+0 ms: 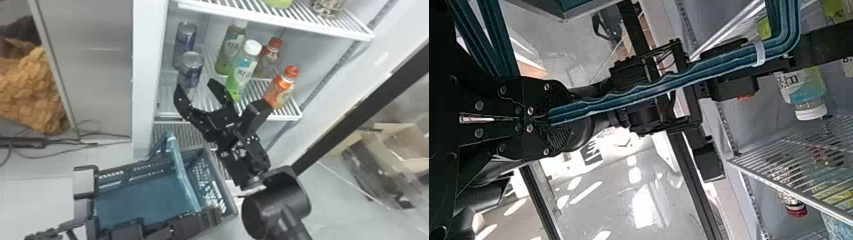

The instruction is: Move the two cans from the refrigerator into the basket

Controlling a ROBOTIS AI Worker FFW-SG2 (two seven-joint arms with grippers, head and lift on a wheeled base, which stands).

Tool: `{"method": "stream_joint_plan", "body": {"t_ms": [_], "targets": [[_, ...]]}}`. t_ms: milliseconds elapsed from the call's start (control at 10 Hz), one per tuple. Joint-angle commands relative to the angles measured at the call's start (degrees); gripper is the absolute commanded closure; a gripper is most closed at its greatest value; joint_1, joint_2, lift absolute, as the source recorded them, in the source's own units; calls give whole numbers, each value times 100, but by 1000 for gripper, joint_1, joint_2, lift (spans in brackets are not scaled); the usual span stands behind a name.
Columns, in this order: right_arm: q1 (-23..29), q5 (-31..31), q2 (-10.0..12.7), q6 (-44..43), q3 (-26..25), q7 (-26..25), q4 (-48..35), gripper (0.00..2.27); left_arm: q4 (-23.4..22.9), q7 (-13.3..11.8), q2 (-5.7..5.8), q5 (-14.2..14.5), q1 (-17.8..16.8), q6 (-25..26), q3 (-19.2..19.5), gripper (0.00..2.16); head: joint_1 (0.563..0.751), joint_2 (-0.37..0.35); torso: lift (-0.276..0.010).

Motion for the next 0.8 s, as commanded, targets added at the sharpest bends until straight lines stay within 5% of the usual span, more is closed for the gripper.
{"method": "stream_joint_plan", "body": {"t_ms": [0,300,500,700], "targets": [[-177,12,-5,0,101,0,154,179,11,0,0,0,-10,-11,-2,1213,695,-319,-276],[-402,69,-23,0,181,-9,337,216,11,9,0,23,-24,-39,-13,1211,695,-300,-276],[-501,138,-49,0,249,-9,408,739,25,9,0,23,-24,-39,-13,1211,695,-294,-276],[-501,126,-66,0,284,-9,379,907,25,9,9,34,-24,-39,-24,1211,695,-289,-276]]}}
